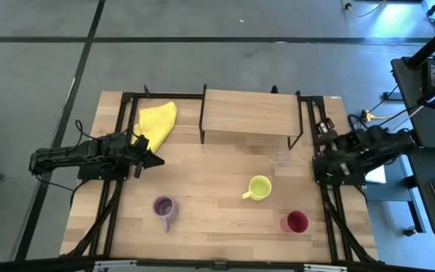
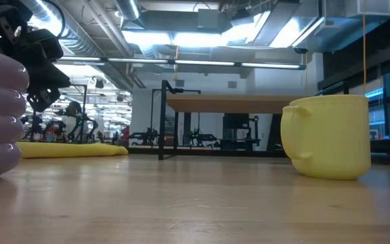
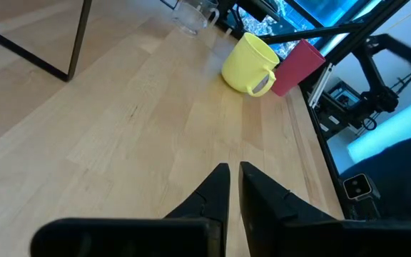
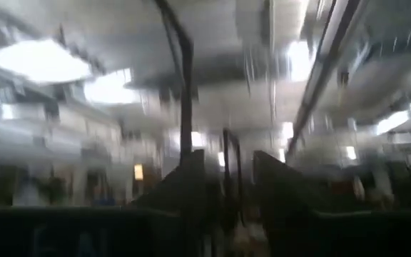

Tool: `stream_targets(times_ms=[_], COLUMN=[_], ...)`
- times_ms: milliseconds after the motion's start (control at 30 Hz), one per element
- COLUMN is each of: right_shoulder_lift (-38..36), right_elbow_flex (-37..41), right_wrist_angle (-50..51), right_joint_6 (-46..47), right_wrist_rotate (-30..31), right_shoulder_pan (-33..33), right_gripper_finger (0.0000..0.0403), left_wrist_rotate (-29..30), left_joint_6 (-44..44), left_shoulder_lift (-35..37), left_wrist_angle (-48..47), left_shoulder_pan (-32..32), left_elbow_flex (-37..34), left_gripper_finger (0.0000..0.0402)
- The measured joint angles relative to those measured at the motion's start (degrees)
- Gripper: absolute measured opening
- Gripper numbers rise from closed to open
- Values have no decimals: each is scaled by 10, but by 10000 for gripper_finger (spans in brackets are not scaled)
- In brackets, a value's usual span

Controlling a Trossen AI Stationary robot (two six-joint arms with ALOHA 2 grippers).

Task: Stack small to large cups/mugs on shelf
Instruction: Put the transparent mug on the shelf

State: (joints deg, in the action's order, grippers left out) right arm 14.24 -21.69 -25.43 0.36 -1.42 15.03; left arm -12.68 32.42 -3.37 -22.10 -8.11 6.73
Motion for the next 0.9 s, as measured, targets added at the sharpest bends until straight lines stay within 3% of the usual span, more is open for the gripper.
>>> stream_targets(times_ms=[67,200,533,667,800,900], right_shoulder_lift=[28,101,299,344,367,372], right_elbow_flex=[-77,-209,-475,-522,-550,-554], right_wrist_angle=[169,386,904,946,927,882], right_joint_6=[-30,-33,117,166,255,265], right_wrist_rotate=[13,63,89,88,71,28], right_shoulder_pan=[0,0,0,0,0,0], right_gripper_finger=[122,122,122,122,122,122], left_wrist_rotate=[0,0,0,0,0,0], left_joint_6=[0,0,0,0,0,0], left_shoulder_lift=[0,0,0,0,0,0], left_wrist_angle=[0,0,0,0,0,0], left_shoulder_pan=[0,0,0,0,0,0], left_elbow_flex=[0,0,0,0,0,0], left_gripper_finger=[27,27,27,27,27,27])
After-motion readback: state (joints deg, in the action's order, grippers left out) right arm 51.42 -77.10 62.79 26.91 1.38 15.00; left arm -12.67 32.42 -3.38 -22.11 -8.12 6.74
